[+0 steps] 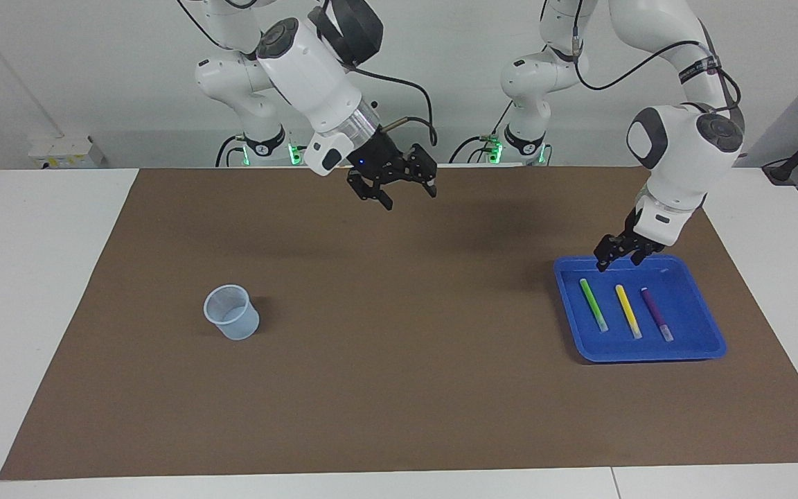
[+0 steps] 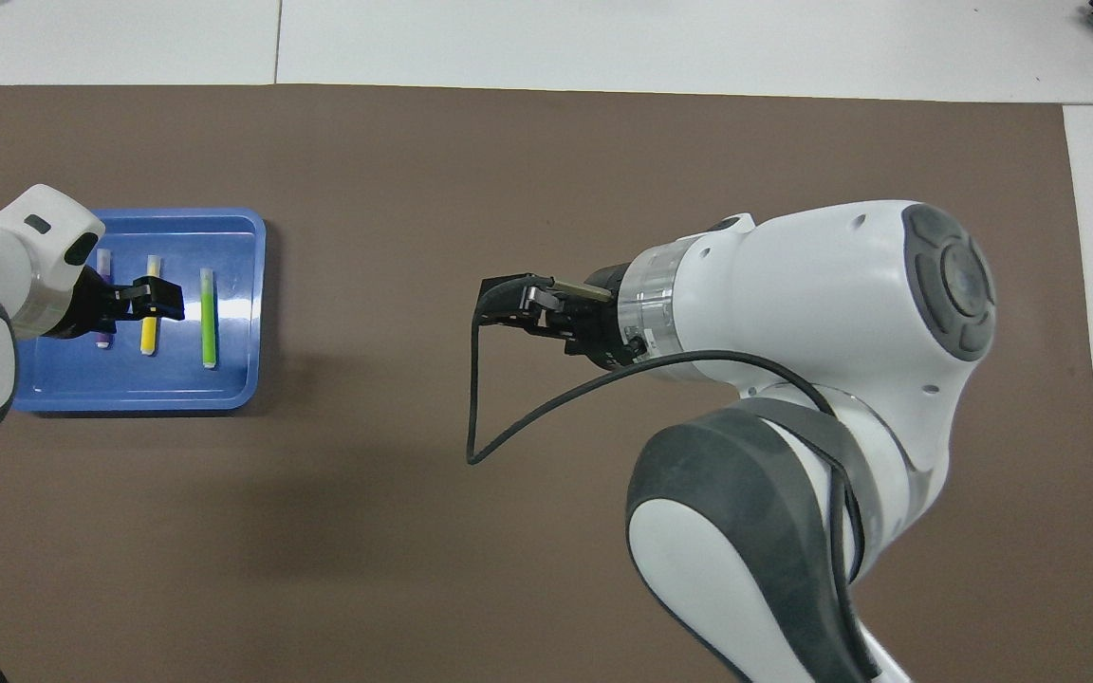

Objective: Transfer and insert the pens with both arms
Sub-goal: 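Lower the left gripper onto the green pen while the right gripper advances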

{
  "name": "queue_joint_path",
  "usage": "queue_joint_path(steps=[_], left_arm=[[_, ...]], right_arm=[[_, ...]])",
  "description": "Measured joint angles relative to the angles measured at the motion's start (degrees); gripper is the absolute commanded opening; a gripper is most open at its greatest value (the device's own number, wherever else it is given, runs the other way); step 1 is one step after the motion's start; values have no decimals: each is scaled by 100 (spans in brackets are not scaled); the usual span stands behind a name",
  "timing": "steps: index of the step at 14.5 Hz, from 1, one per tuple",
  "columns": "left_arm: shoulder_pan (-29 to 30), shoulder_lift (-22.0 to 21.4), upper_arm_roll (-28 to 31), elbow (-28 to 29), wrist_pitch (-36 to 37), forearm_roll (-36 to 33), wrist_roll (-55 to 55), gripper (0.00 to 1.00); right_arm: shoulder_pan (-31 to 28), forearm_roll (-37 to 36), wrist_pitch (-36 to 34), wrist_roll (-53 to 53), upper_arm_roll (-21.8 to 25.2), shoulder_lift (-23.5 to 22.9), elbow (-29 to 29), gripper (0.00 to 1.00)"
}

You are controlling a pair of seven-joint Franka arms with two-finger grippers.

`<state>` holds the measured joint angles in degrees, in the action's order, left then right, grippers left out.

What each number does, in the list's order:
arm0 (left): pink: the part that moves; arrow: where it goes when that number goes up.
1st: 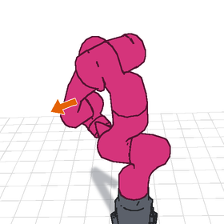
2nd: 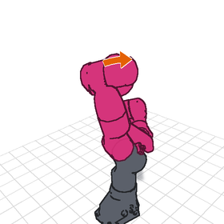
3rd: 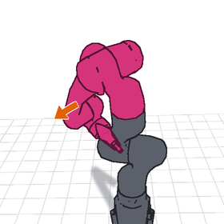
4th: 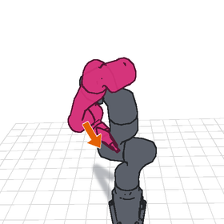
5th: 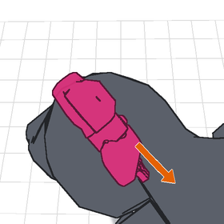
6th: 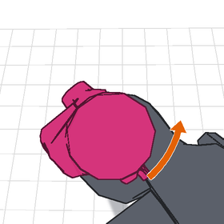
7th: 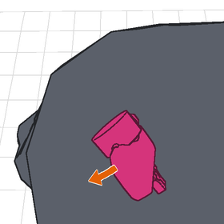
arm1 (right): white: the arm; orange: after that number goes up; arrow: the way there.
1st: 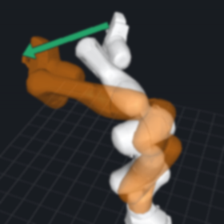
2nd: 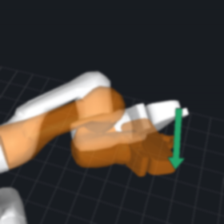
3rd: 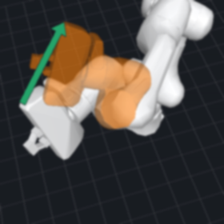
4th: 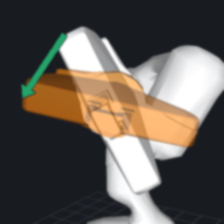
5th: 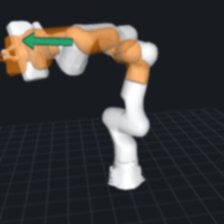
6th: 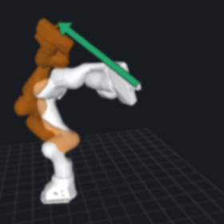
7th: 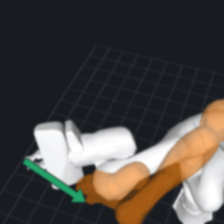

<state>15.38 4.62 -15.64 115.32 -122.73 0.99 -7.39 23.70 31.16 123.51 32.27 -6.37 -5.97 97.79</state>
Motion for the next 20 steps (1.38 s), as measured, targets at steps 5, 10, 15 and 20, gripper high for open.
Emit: queue_joint_path(steps=[5,10,15,20], left_arm=[[-18,267,0,415,-835,1,-5,84],[-88,754,-2,442,-1503,8,-381,85],[-386,1022,-5,427,-1932,7,-873,78],[-7,1032,66,373,-1986,3,83,74]], right_arm=[[460,543,1081,699,-2,-206,39,100],[709,554,1527,823,-3,-490,44,100],[897,554,1528,823,-2,-494,79,100],[982,554,1528,823,-2,-493,141,100]])
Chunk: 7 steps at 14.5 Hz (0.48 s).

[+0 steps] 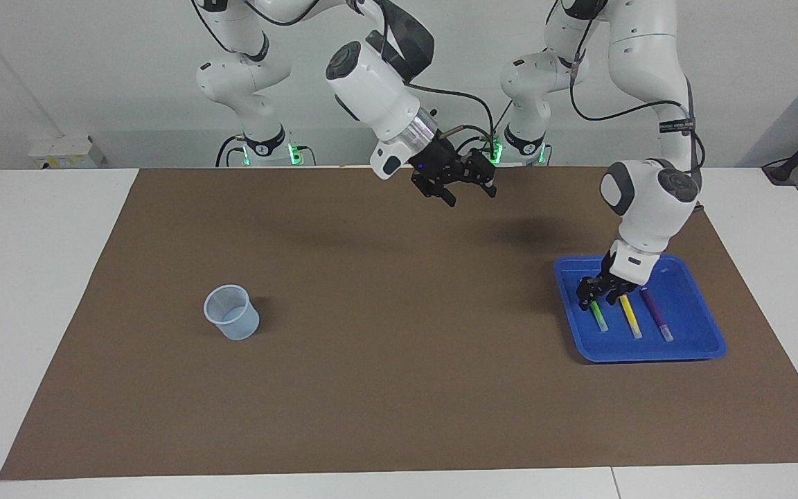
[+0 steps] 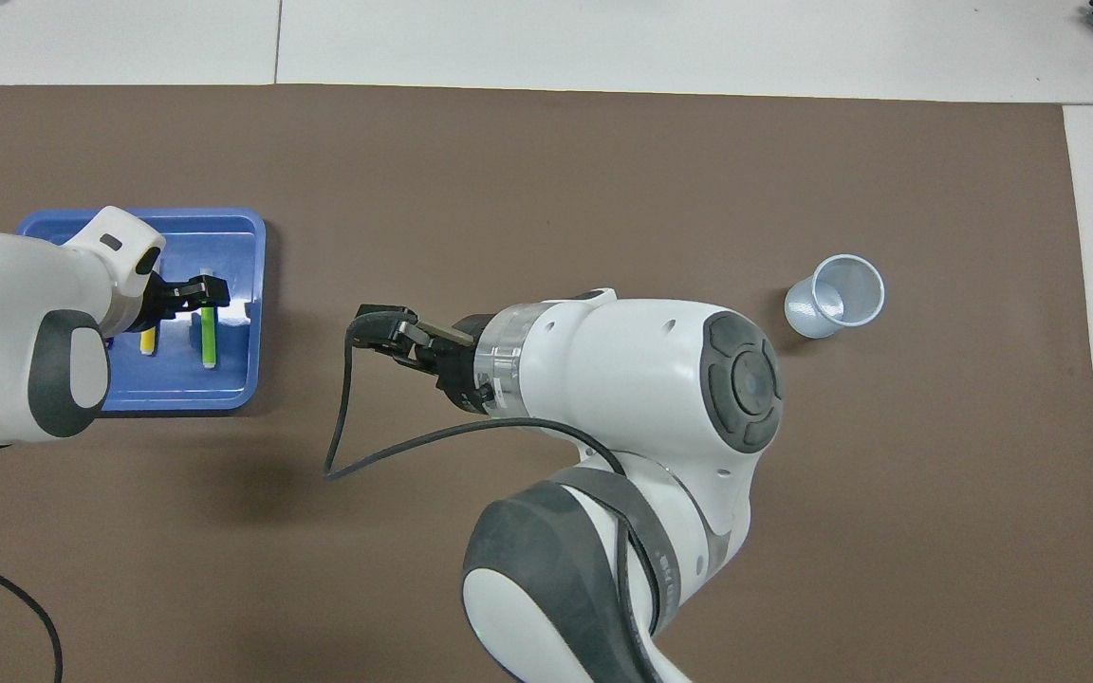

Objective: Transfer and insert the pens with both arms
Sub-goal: 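Lower the left gripper onto the green pen while the right gripper advances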

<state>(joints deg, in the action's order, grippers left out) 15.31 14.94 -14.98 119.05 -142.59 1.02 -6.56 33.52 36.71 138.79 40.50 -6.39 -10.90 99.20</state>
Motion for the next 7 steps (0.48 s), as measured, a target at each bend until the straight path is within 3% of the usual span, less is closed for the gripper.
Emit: queue_joint_path(steps=[1,5,7], left_arm=[[55,11,3,-19,-6,0,87,69],[23,35,-39,-69,-29,0,101,66],[-20,40,-50,-70,-34,0,72,57]], right_arm=[[31,0,0,1,-1,0,13,100],[109,0,0,18,2,7,32,100],[109,0,0,18,13,14,33,100]])
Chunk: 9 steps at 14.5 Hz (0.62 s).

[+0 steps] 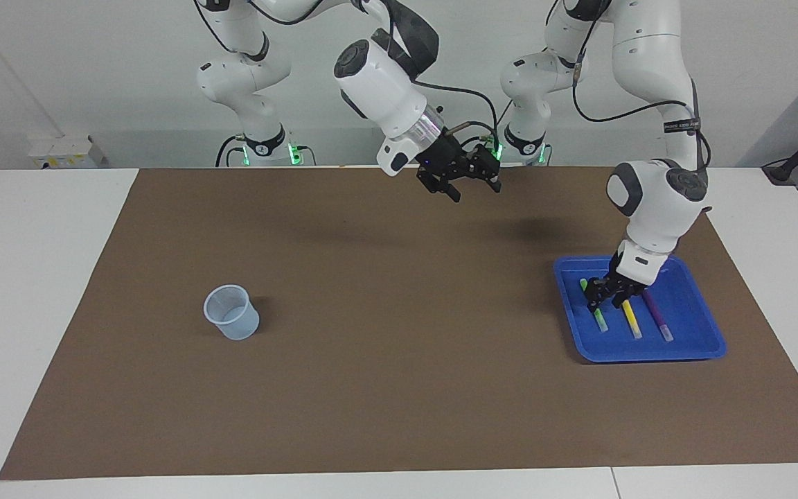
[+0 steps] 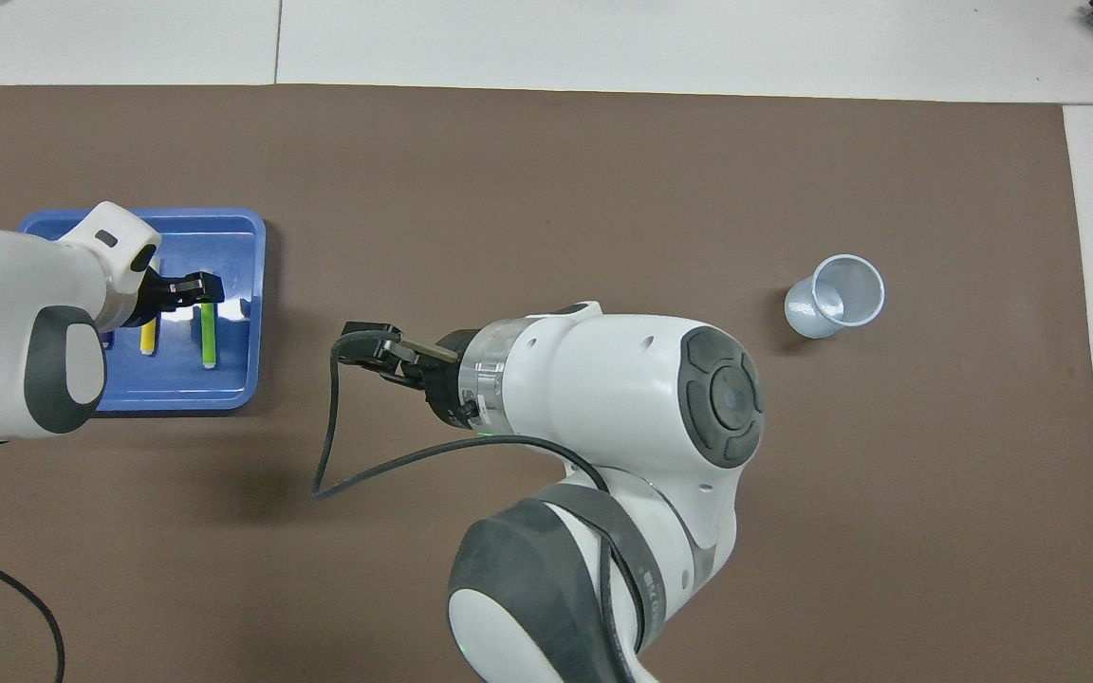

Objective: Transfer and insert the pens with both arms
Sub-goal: 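Lower the left gripper onto the green pen while the right gripper advances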

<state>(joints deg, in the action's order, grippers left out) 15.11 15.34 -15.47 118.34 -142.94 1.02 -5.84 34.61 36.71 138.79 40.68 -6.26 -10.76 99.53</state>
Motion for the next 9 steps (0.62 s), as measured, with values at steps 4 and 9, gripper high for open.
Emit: queue_joint_path(steps=[4,9], left_arm=[[3,100,6,0,-91,0,-2,55],[-27,262,4,0,-237,-3,-3,0]], right_arm=[[-6,0,0,0,21,14,0,100],[-20,0,0,-7,27,24,0,100]])
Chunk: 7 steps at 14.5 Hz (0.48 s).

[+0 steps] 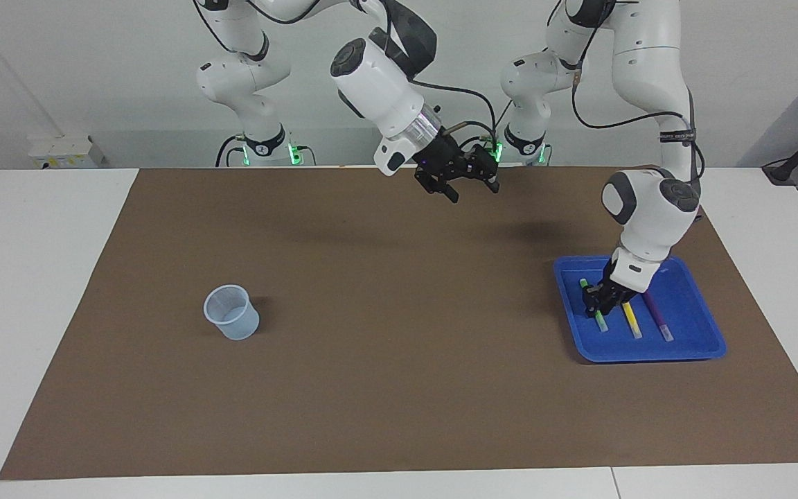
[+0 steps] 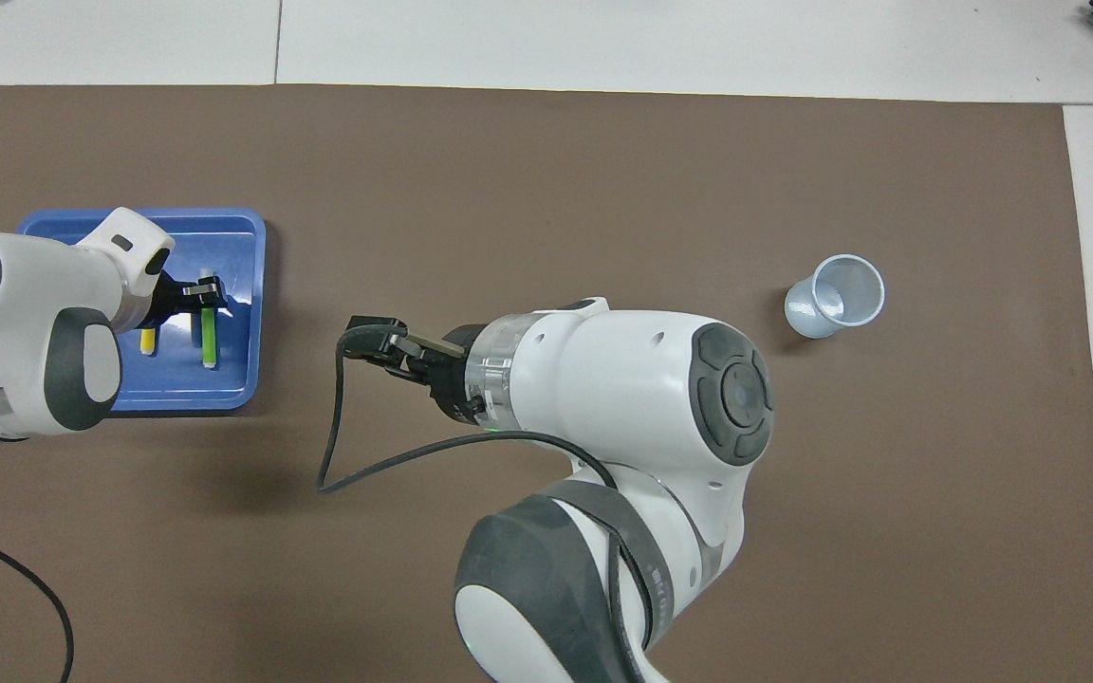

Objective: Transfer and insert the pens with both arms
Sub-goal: 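Lower the left gripper onto the green pen while the right gripper advances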

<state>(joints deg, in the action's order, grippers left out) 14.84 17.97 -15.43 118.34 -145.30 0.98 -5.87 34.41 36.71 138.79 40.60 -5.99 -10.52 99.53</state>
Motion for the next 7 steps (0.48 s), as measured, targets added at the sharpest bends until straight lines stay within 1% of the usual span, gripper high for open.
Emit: queue_joint_path(steps=[7], left_arm=[[-2,2,20,-23,27,2,-8,0]], right_arm=[[-29,0,0,-30,10,23,0,100]])
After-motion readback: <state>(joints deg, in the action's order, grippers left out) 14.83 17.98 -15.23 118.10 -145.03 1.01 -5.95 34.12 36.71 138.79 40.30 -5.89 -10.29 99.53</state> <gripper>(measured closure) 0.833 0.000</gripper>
